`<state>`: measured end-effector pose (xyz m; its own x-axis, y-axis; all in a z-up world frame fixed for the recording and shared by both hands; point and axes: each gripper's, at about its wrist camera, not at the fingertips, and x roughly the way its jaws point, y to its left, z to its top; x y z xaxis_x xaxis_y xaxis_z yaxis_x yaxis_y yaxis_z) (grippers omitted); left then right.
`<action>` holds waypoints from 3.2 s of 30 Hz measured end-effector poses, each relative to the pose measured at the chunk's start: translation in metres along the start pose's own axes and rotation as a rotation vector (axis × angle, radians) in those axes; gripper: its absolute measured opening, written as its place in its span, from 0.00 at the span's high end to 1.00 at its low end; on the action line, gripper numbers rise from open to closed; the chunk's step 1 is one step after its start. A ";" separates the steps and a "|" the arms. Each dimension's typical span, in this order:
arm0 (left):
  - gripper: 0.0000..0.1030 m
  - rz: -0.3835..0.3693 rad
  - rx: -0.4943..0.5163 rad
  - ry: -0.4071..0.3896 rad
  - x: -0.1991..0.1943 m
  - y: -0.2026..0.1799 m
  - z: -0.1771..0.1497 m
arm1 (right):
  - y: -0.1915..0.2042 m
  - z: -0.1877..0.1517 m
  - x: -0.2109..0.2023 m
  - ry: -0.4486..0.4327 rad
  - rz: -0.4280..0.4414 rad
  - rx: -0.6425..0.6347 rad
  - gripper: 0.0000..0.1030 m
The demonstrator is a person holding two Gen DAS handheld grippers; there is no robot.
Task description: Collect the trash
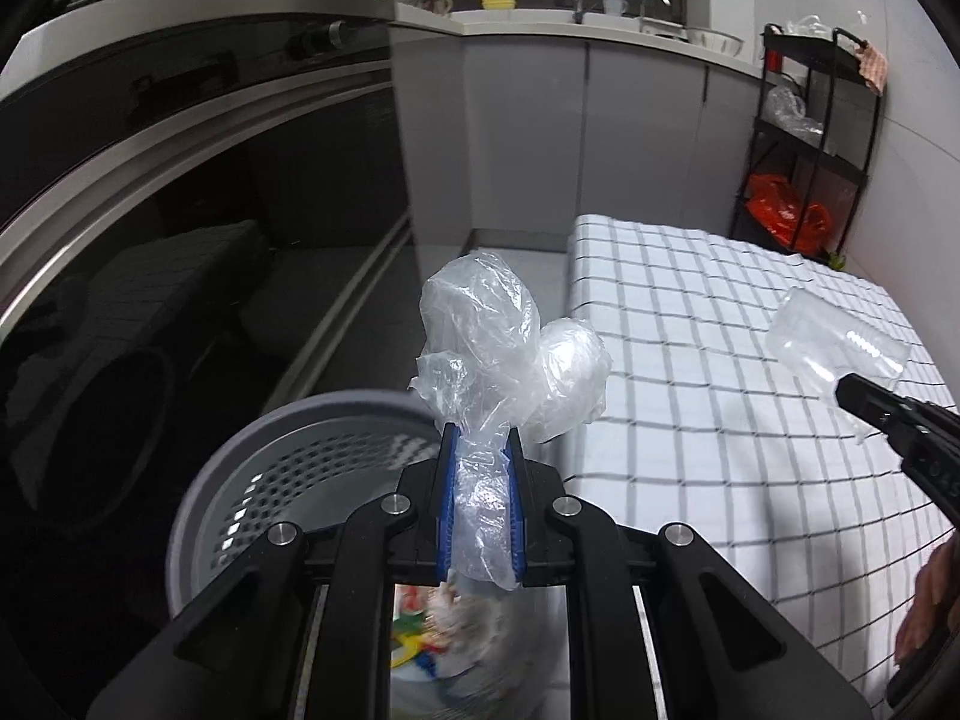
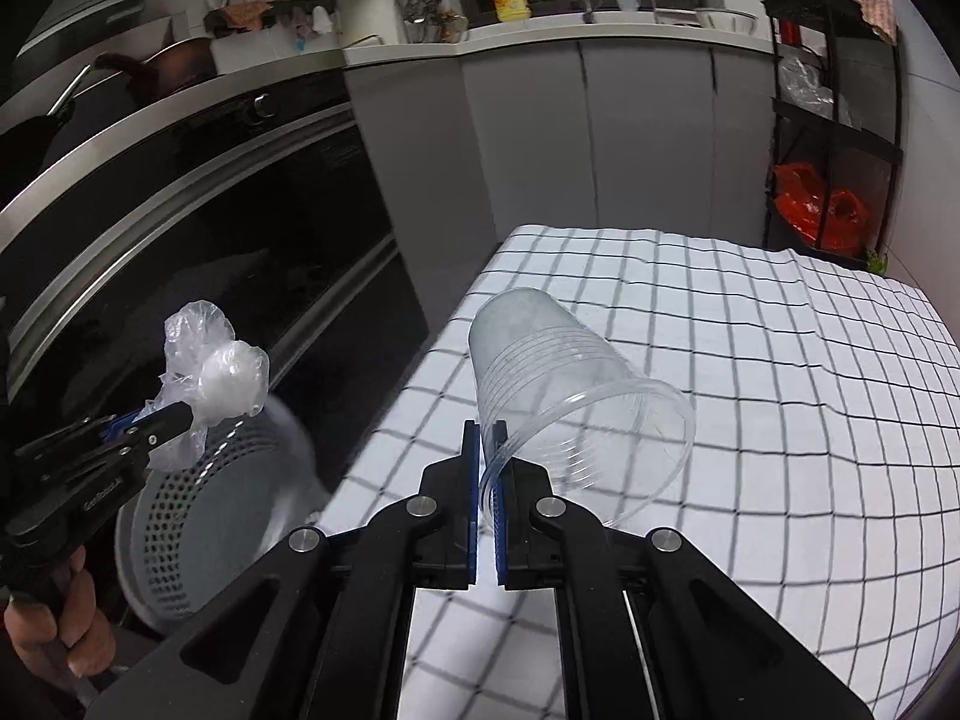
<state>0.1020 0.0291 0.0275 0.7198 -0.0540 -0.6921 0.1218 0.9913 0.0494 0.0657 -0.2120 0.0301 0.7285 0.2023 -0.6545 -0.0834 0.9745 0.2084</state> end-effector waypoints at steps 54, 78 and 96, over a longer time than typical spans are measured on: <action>0.47 0.082 -0.218 0.106 0.003 0.130 -0.067 | 0.182 -0.036 0.047 0.161 0.187 -0.195 0.61; 0.15 0.128 -0.200 0.039 -0.034 0.129 -0.064 | 0.179 -0.038 0.019 0.090 0.132 -0.163 0.25; 0.06 0.146 -0.184 -0.002 -0.064 0.116 -0.058 | 0.166 -0.033 -0.005 0.058 0.080 -0.101 0.19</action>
<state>0.0304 0.1541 0.0356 0.7218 0.0919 -0.6859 -0.1107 0.9937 0.0166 0.0256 -0.0483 0.0436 0.6767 0.2818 -0.6802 -0.2091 0.9594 0.1893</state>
